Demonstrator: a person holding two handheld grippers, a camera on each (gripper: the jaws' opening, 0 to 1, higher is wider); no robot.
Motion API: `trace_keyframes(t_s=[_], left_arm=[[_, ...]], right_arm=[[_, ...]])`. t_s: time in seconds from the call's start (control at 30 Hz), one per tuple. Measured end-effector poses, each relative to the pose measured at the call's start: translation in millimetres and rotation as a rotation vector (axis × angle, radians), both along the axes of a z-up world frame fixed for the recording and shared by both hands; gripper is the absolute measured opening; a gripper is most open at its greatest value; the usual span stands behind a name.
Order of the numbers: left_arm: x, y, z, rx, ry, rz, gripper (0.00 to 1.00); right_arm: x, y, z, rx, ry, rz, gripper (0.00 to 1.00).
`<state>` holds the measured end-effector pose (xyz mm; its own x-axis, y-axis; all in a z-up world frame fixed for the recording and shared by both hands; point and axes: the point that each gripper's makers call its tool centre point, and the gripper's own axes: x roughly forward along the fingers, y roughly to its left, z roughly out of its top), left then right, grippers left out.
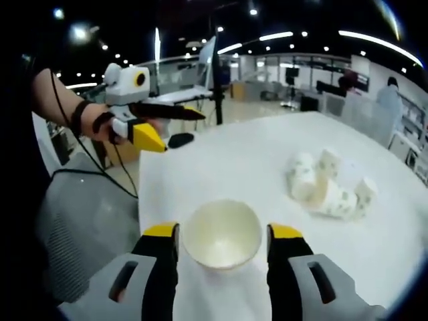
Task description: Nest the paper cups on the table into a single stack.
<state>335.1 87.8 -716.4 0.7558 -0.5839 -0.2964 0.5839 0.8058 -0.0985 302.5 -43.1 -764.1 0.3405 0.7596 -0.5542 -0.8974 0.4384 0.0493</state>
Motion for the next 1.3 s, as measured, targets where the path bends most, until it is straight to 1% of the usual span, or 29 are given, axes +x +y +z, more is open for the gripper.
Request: trace_keyframes(t_s=[0.33, 0.43, 0.5, 0.57, 0.73, 1.0, 1.1, 1.3], left_arm=[[0.3, -2.1, 1.3, 0.000, -0.001, -0.004, 0.96], [0.8, -1.5, 2.7, -0.001, -0.004, -0.002, 0.96], [1.1, -0.9, 2.6, 0.001, -0.005, -0.002, 0.96], [1.0, -1.0, 3.1, 0.000, -0.005, -0.002, 0.96], [1.0, -1.3, 4.0, 0.001, -0.007, -0.003, 0.96], [-0.3, -3.9, 2.9, 0.003, -0.003, -0.012, 0.96], [-0.6, -5.4, 2.4, 0.003, -0.002, -0.015, 0.96], [-0.4, -6.1, 3.3, -0.002, -0.002, -0.015, 0.96]], right_arm=[[-1.3, -6.3, 3.5, 0.019, 0.001, -0.019, 0.50], [-1.8, -9.7, 10.0, 0.042, -0.007, -0.026, 0.50], [-1.0, -10.4, 15.9, 0.076, -0.015, -0.032, 0.51], [0.3, -14.7, 19.8, 0.093, -0.017, -0.045, 0.51], [12.2, -29.8, 31.0, 0.138, -0.030, -0.120, 0.51], [28.1, -57.5, 33.3, 0.153, -0.031, -0.218, 0.52], [34.1, -68.9, 35.9, 0.163, -0.033, -0.269, 0.55], [43.1, -82.9, 39.6, 0.182, -0.034, -0.327, 0.60]])
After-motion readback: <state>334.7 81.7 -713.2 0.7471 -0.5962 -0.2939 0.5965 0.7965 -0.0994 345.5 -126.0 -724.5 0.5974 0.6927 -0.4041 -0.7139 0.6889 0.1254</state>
